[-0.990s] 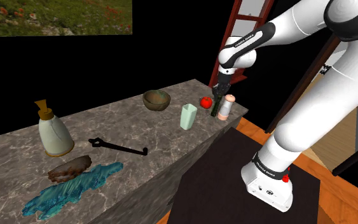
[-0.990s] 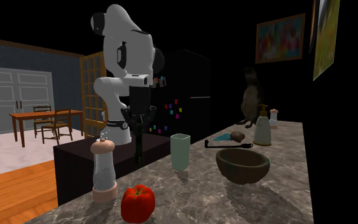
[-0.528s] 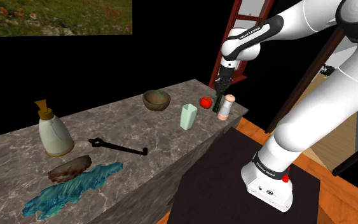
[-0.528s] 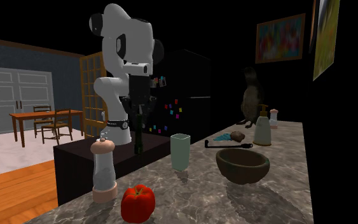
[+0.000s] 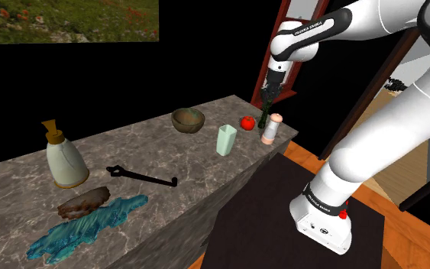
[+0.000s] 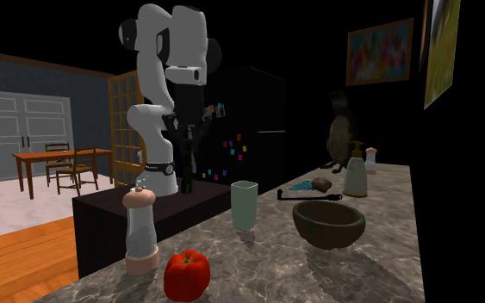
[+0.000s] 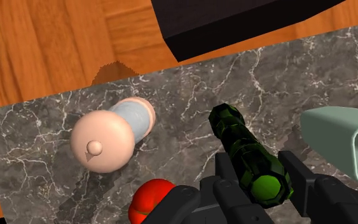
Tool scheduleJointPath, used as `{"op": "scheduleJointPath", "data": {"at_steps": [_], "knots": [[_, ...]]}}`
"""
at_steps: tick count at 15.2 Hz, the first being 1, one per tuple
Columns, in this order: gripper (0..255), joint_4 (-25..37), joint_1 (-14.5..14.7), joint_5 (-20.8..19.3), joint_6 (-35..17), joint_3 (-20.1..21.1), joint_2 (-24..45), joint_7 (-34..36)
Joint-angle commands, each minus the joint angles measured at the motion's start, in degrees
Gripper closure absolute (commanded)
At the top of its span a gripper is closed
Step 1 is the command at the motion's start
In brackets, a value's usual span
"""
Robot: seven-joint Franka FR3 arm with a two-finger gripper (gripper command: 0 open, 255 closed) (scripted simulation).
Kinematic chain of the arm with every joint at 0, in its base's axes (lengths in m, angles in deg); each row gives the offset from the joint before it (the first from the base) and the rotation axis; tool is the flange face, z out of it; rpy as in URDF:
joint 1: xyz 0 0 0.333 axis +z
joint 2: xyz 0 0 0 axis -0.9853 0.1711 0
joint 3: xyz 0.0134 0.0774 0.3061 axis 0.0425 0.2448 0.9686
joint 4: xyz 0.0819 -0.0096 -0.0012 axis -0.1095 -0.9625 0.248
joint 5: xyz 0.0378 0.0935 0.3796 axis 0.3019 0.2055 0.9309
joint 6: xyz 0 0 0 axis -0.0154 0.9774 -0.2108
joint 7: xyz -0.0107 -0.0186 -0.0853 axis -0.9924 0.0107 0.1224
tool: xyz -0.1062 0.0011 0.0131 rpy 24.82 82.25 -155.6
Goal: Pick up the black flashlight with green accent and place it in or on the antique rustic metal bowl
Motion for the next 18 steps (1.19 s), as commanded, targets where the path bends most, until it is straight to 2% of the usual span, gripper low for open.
{"op": "scheduleJointPath", "data": {"at_steps": [1,3,8,18], "knots": [[255,0.9,0.0,-0.1,1.7,0.2,-0.8,0.2],[255,1.5,0.0,-0.2,2.7,0.3,-1.2,0.3],[255,9.1,3.2,3.1,4.2,3.2,5.2,4.2],[255,29.2,7.7,7.9,9.7,7.7,20.2,10.9]]}}
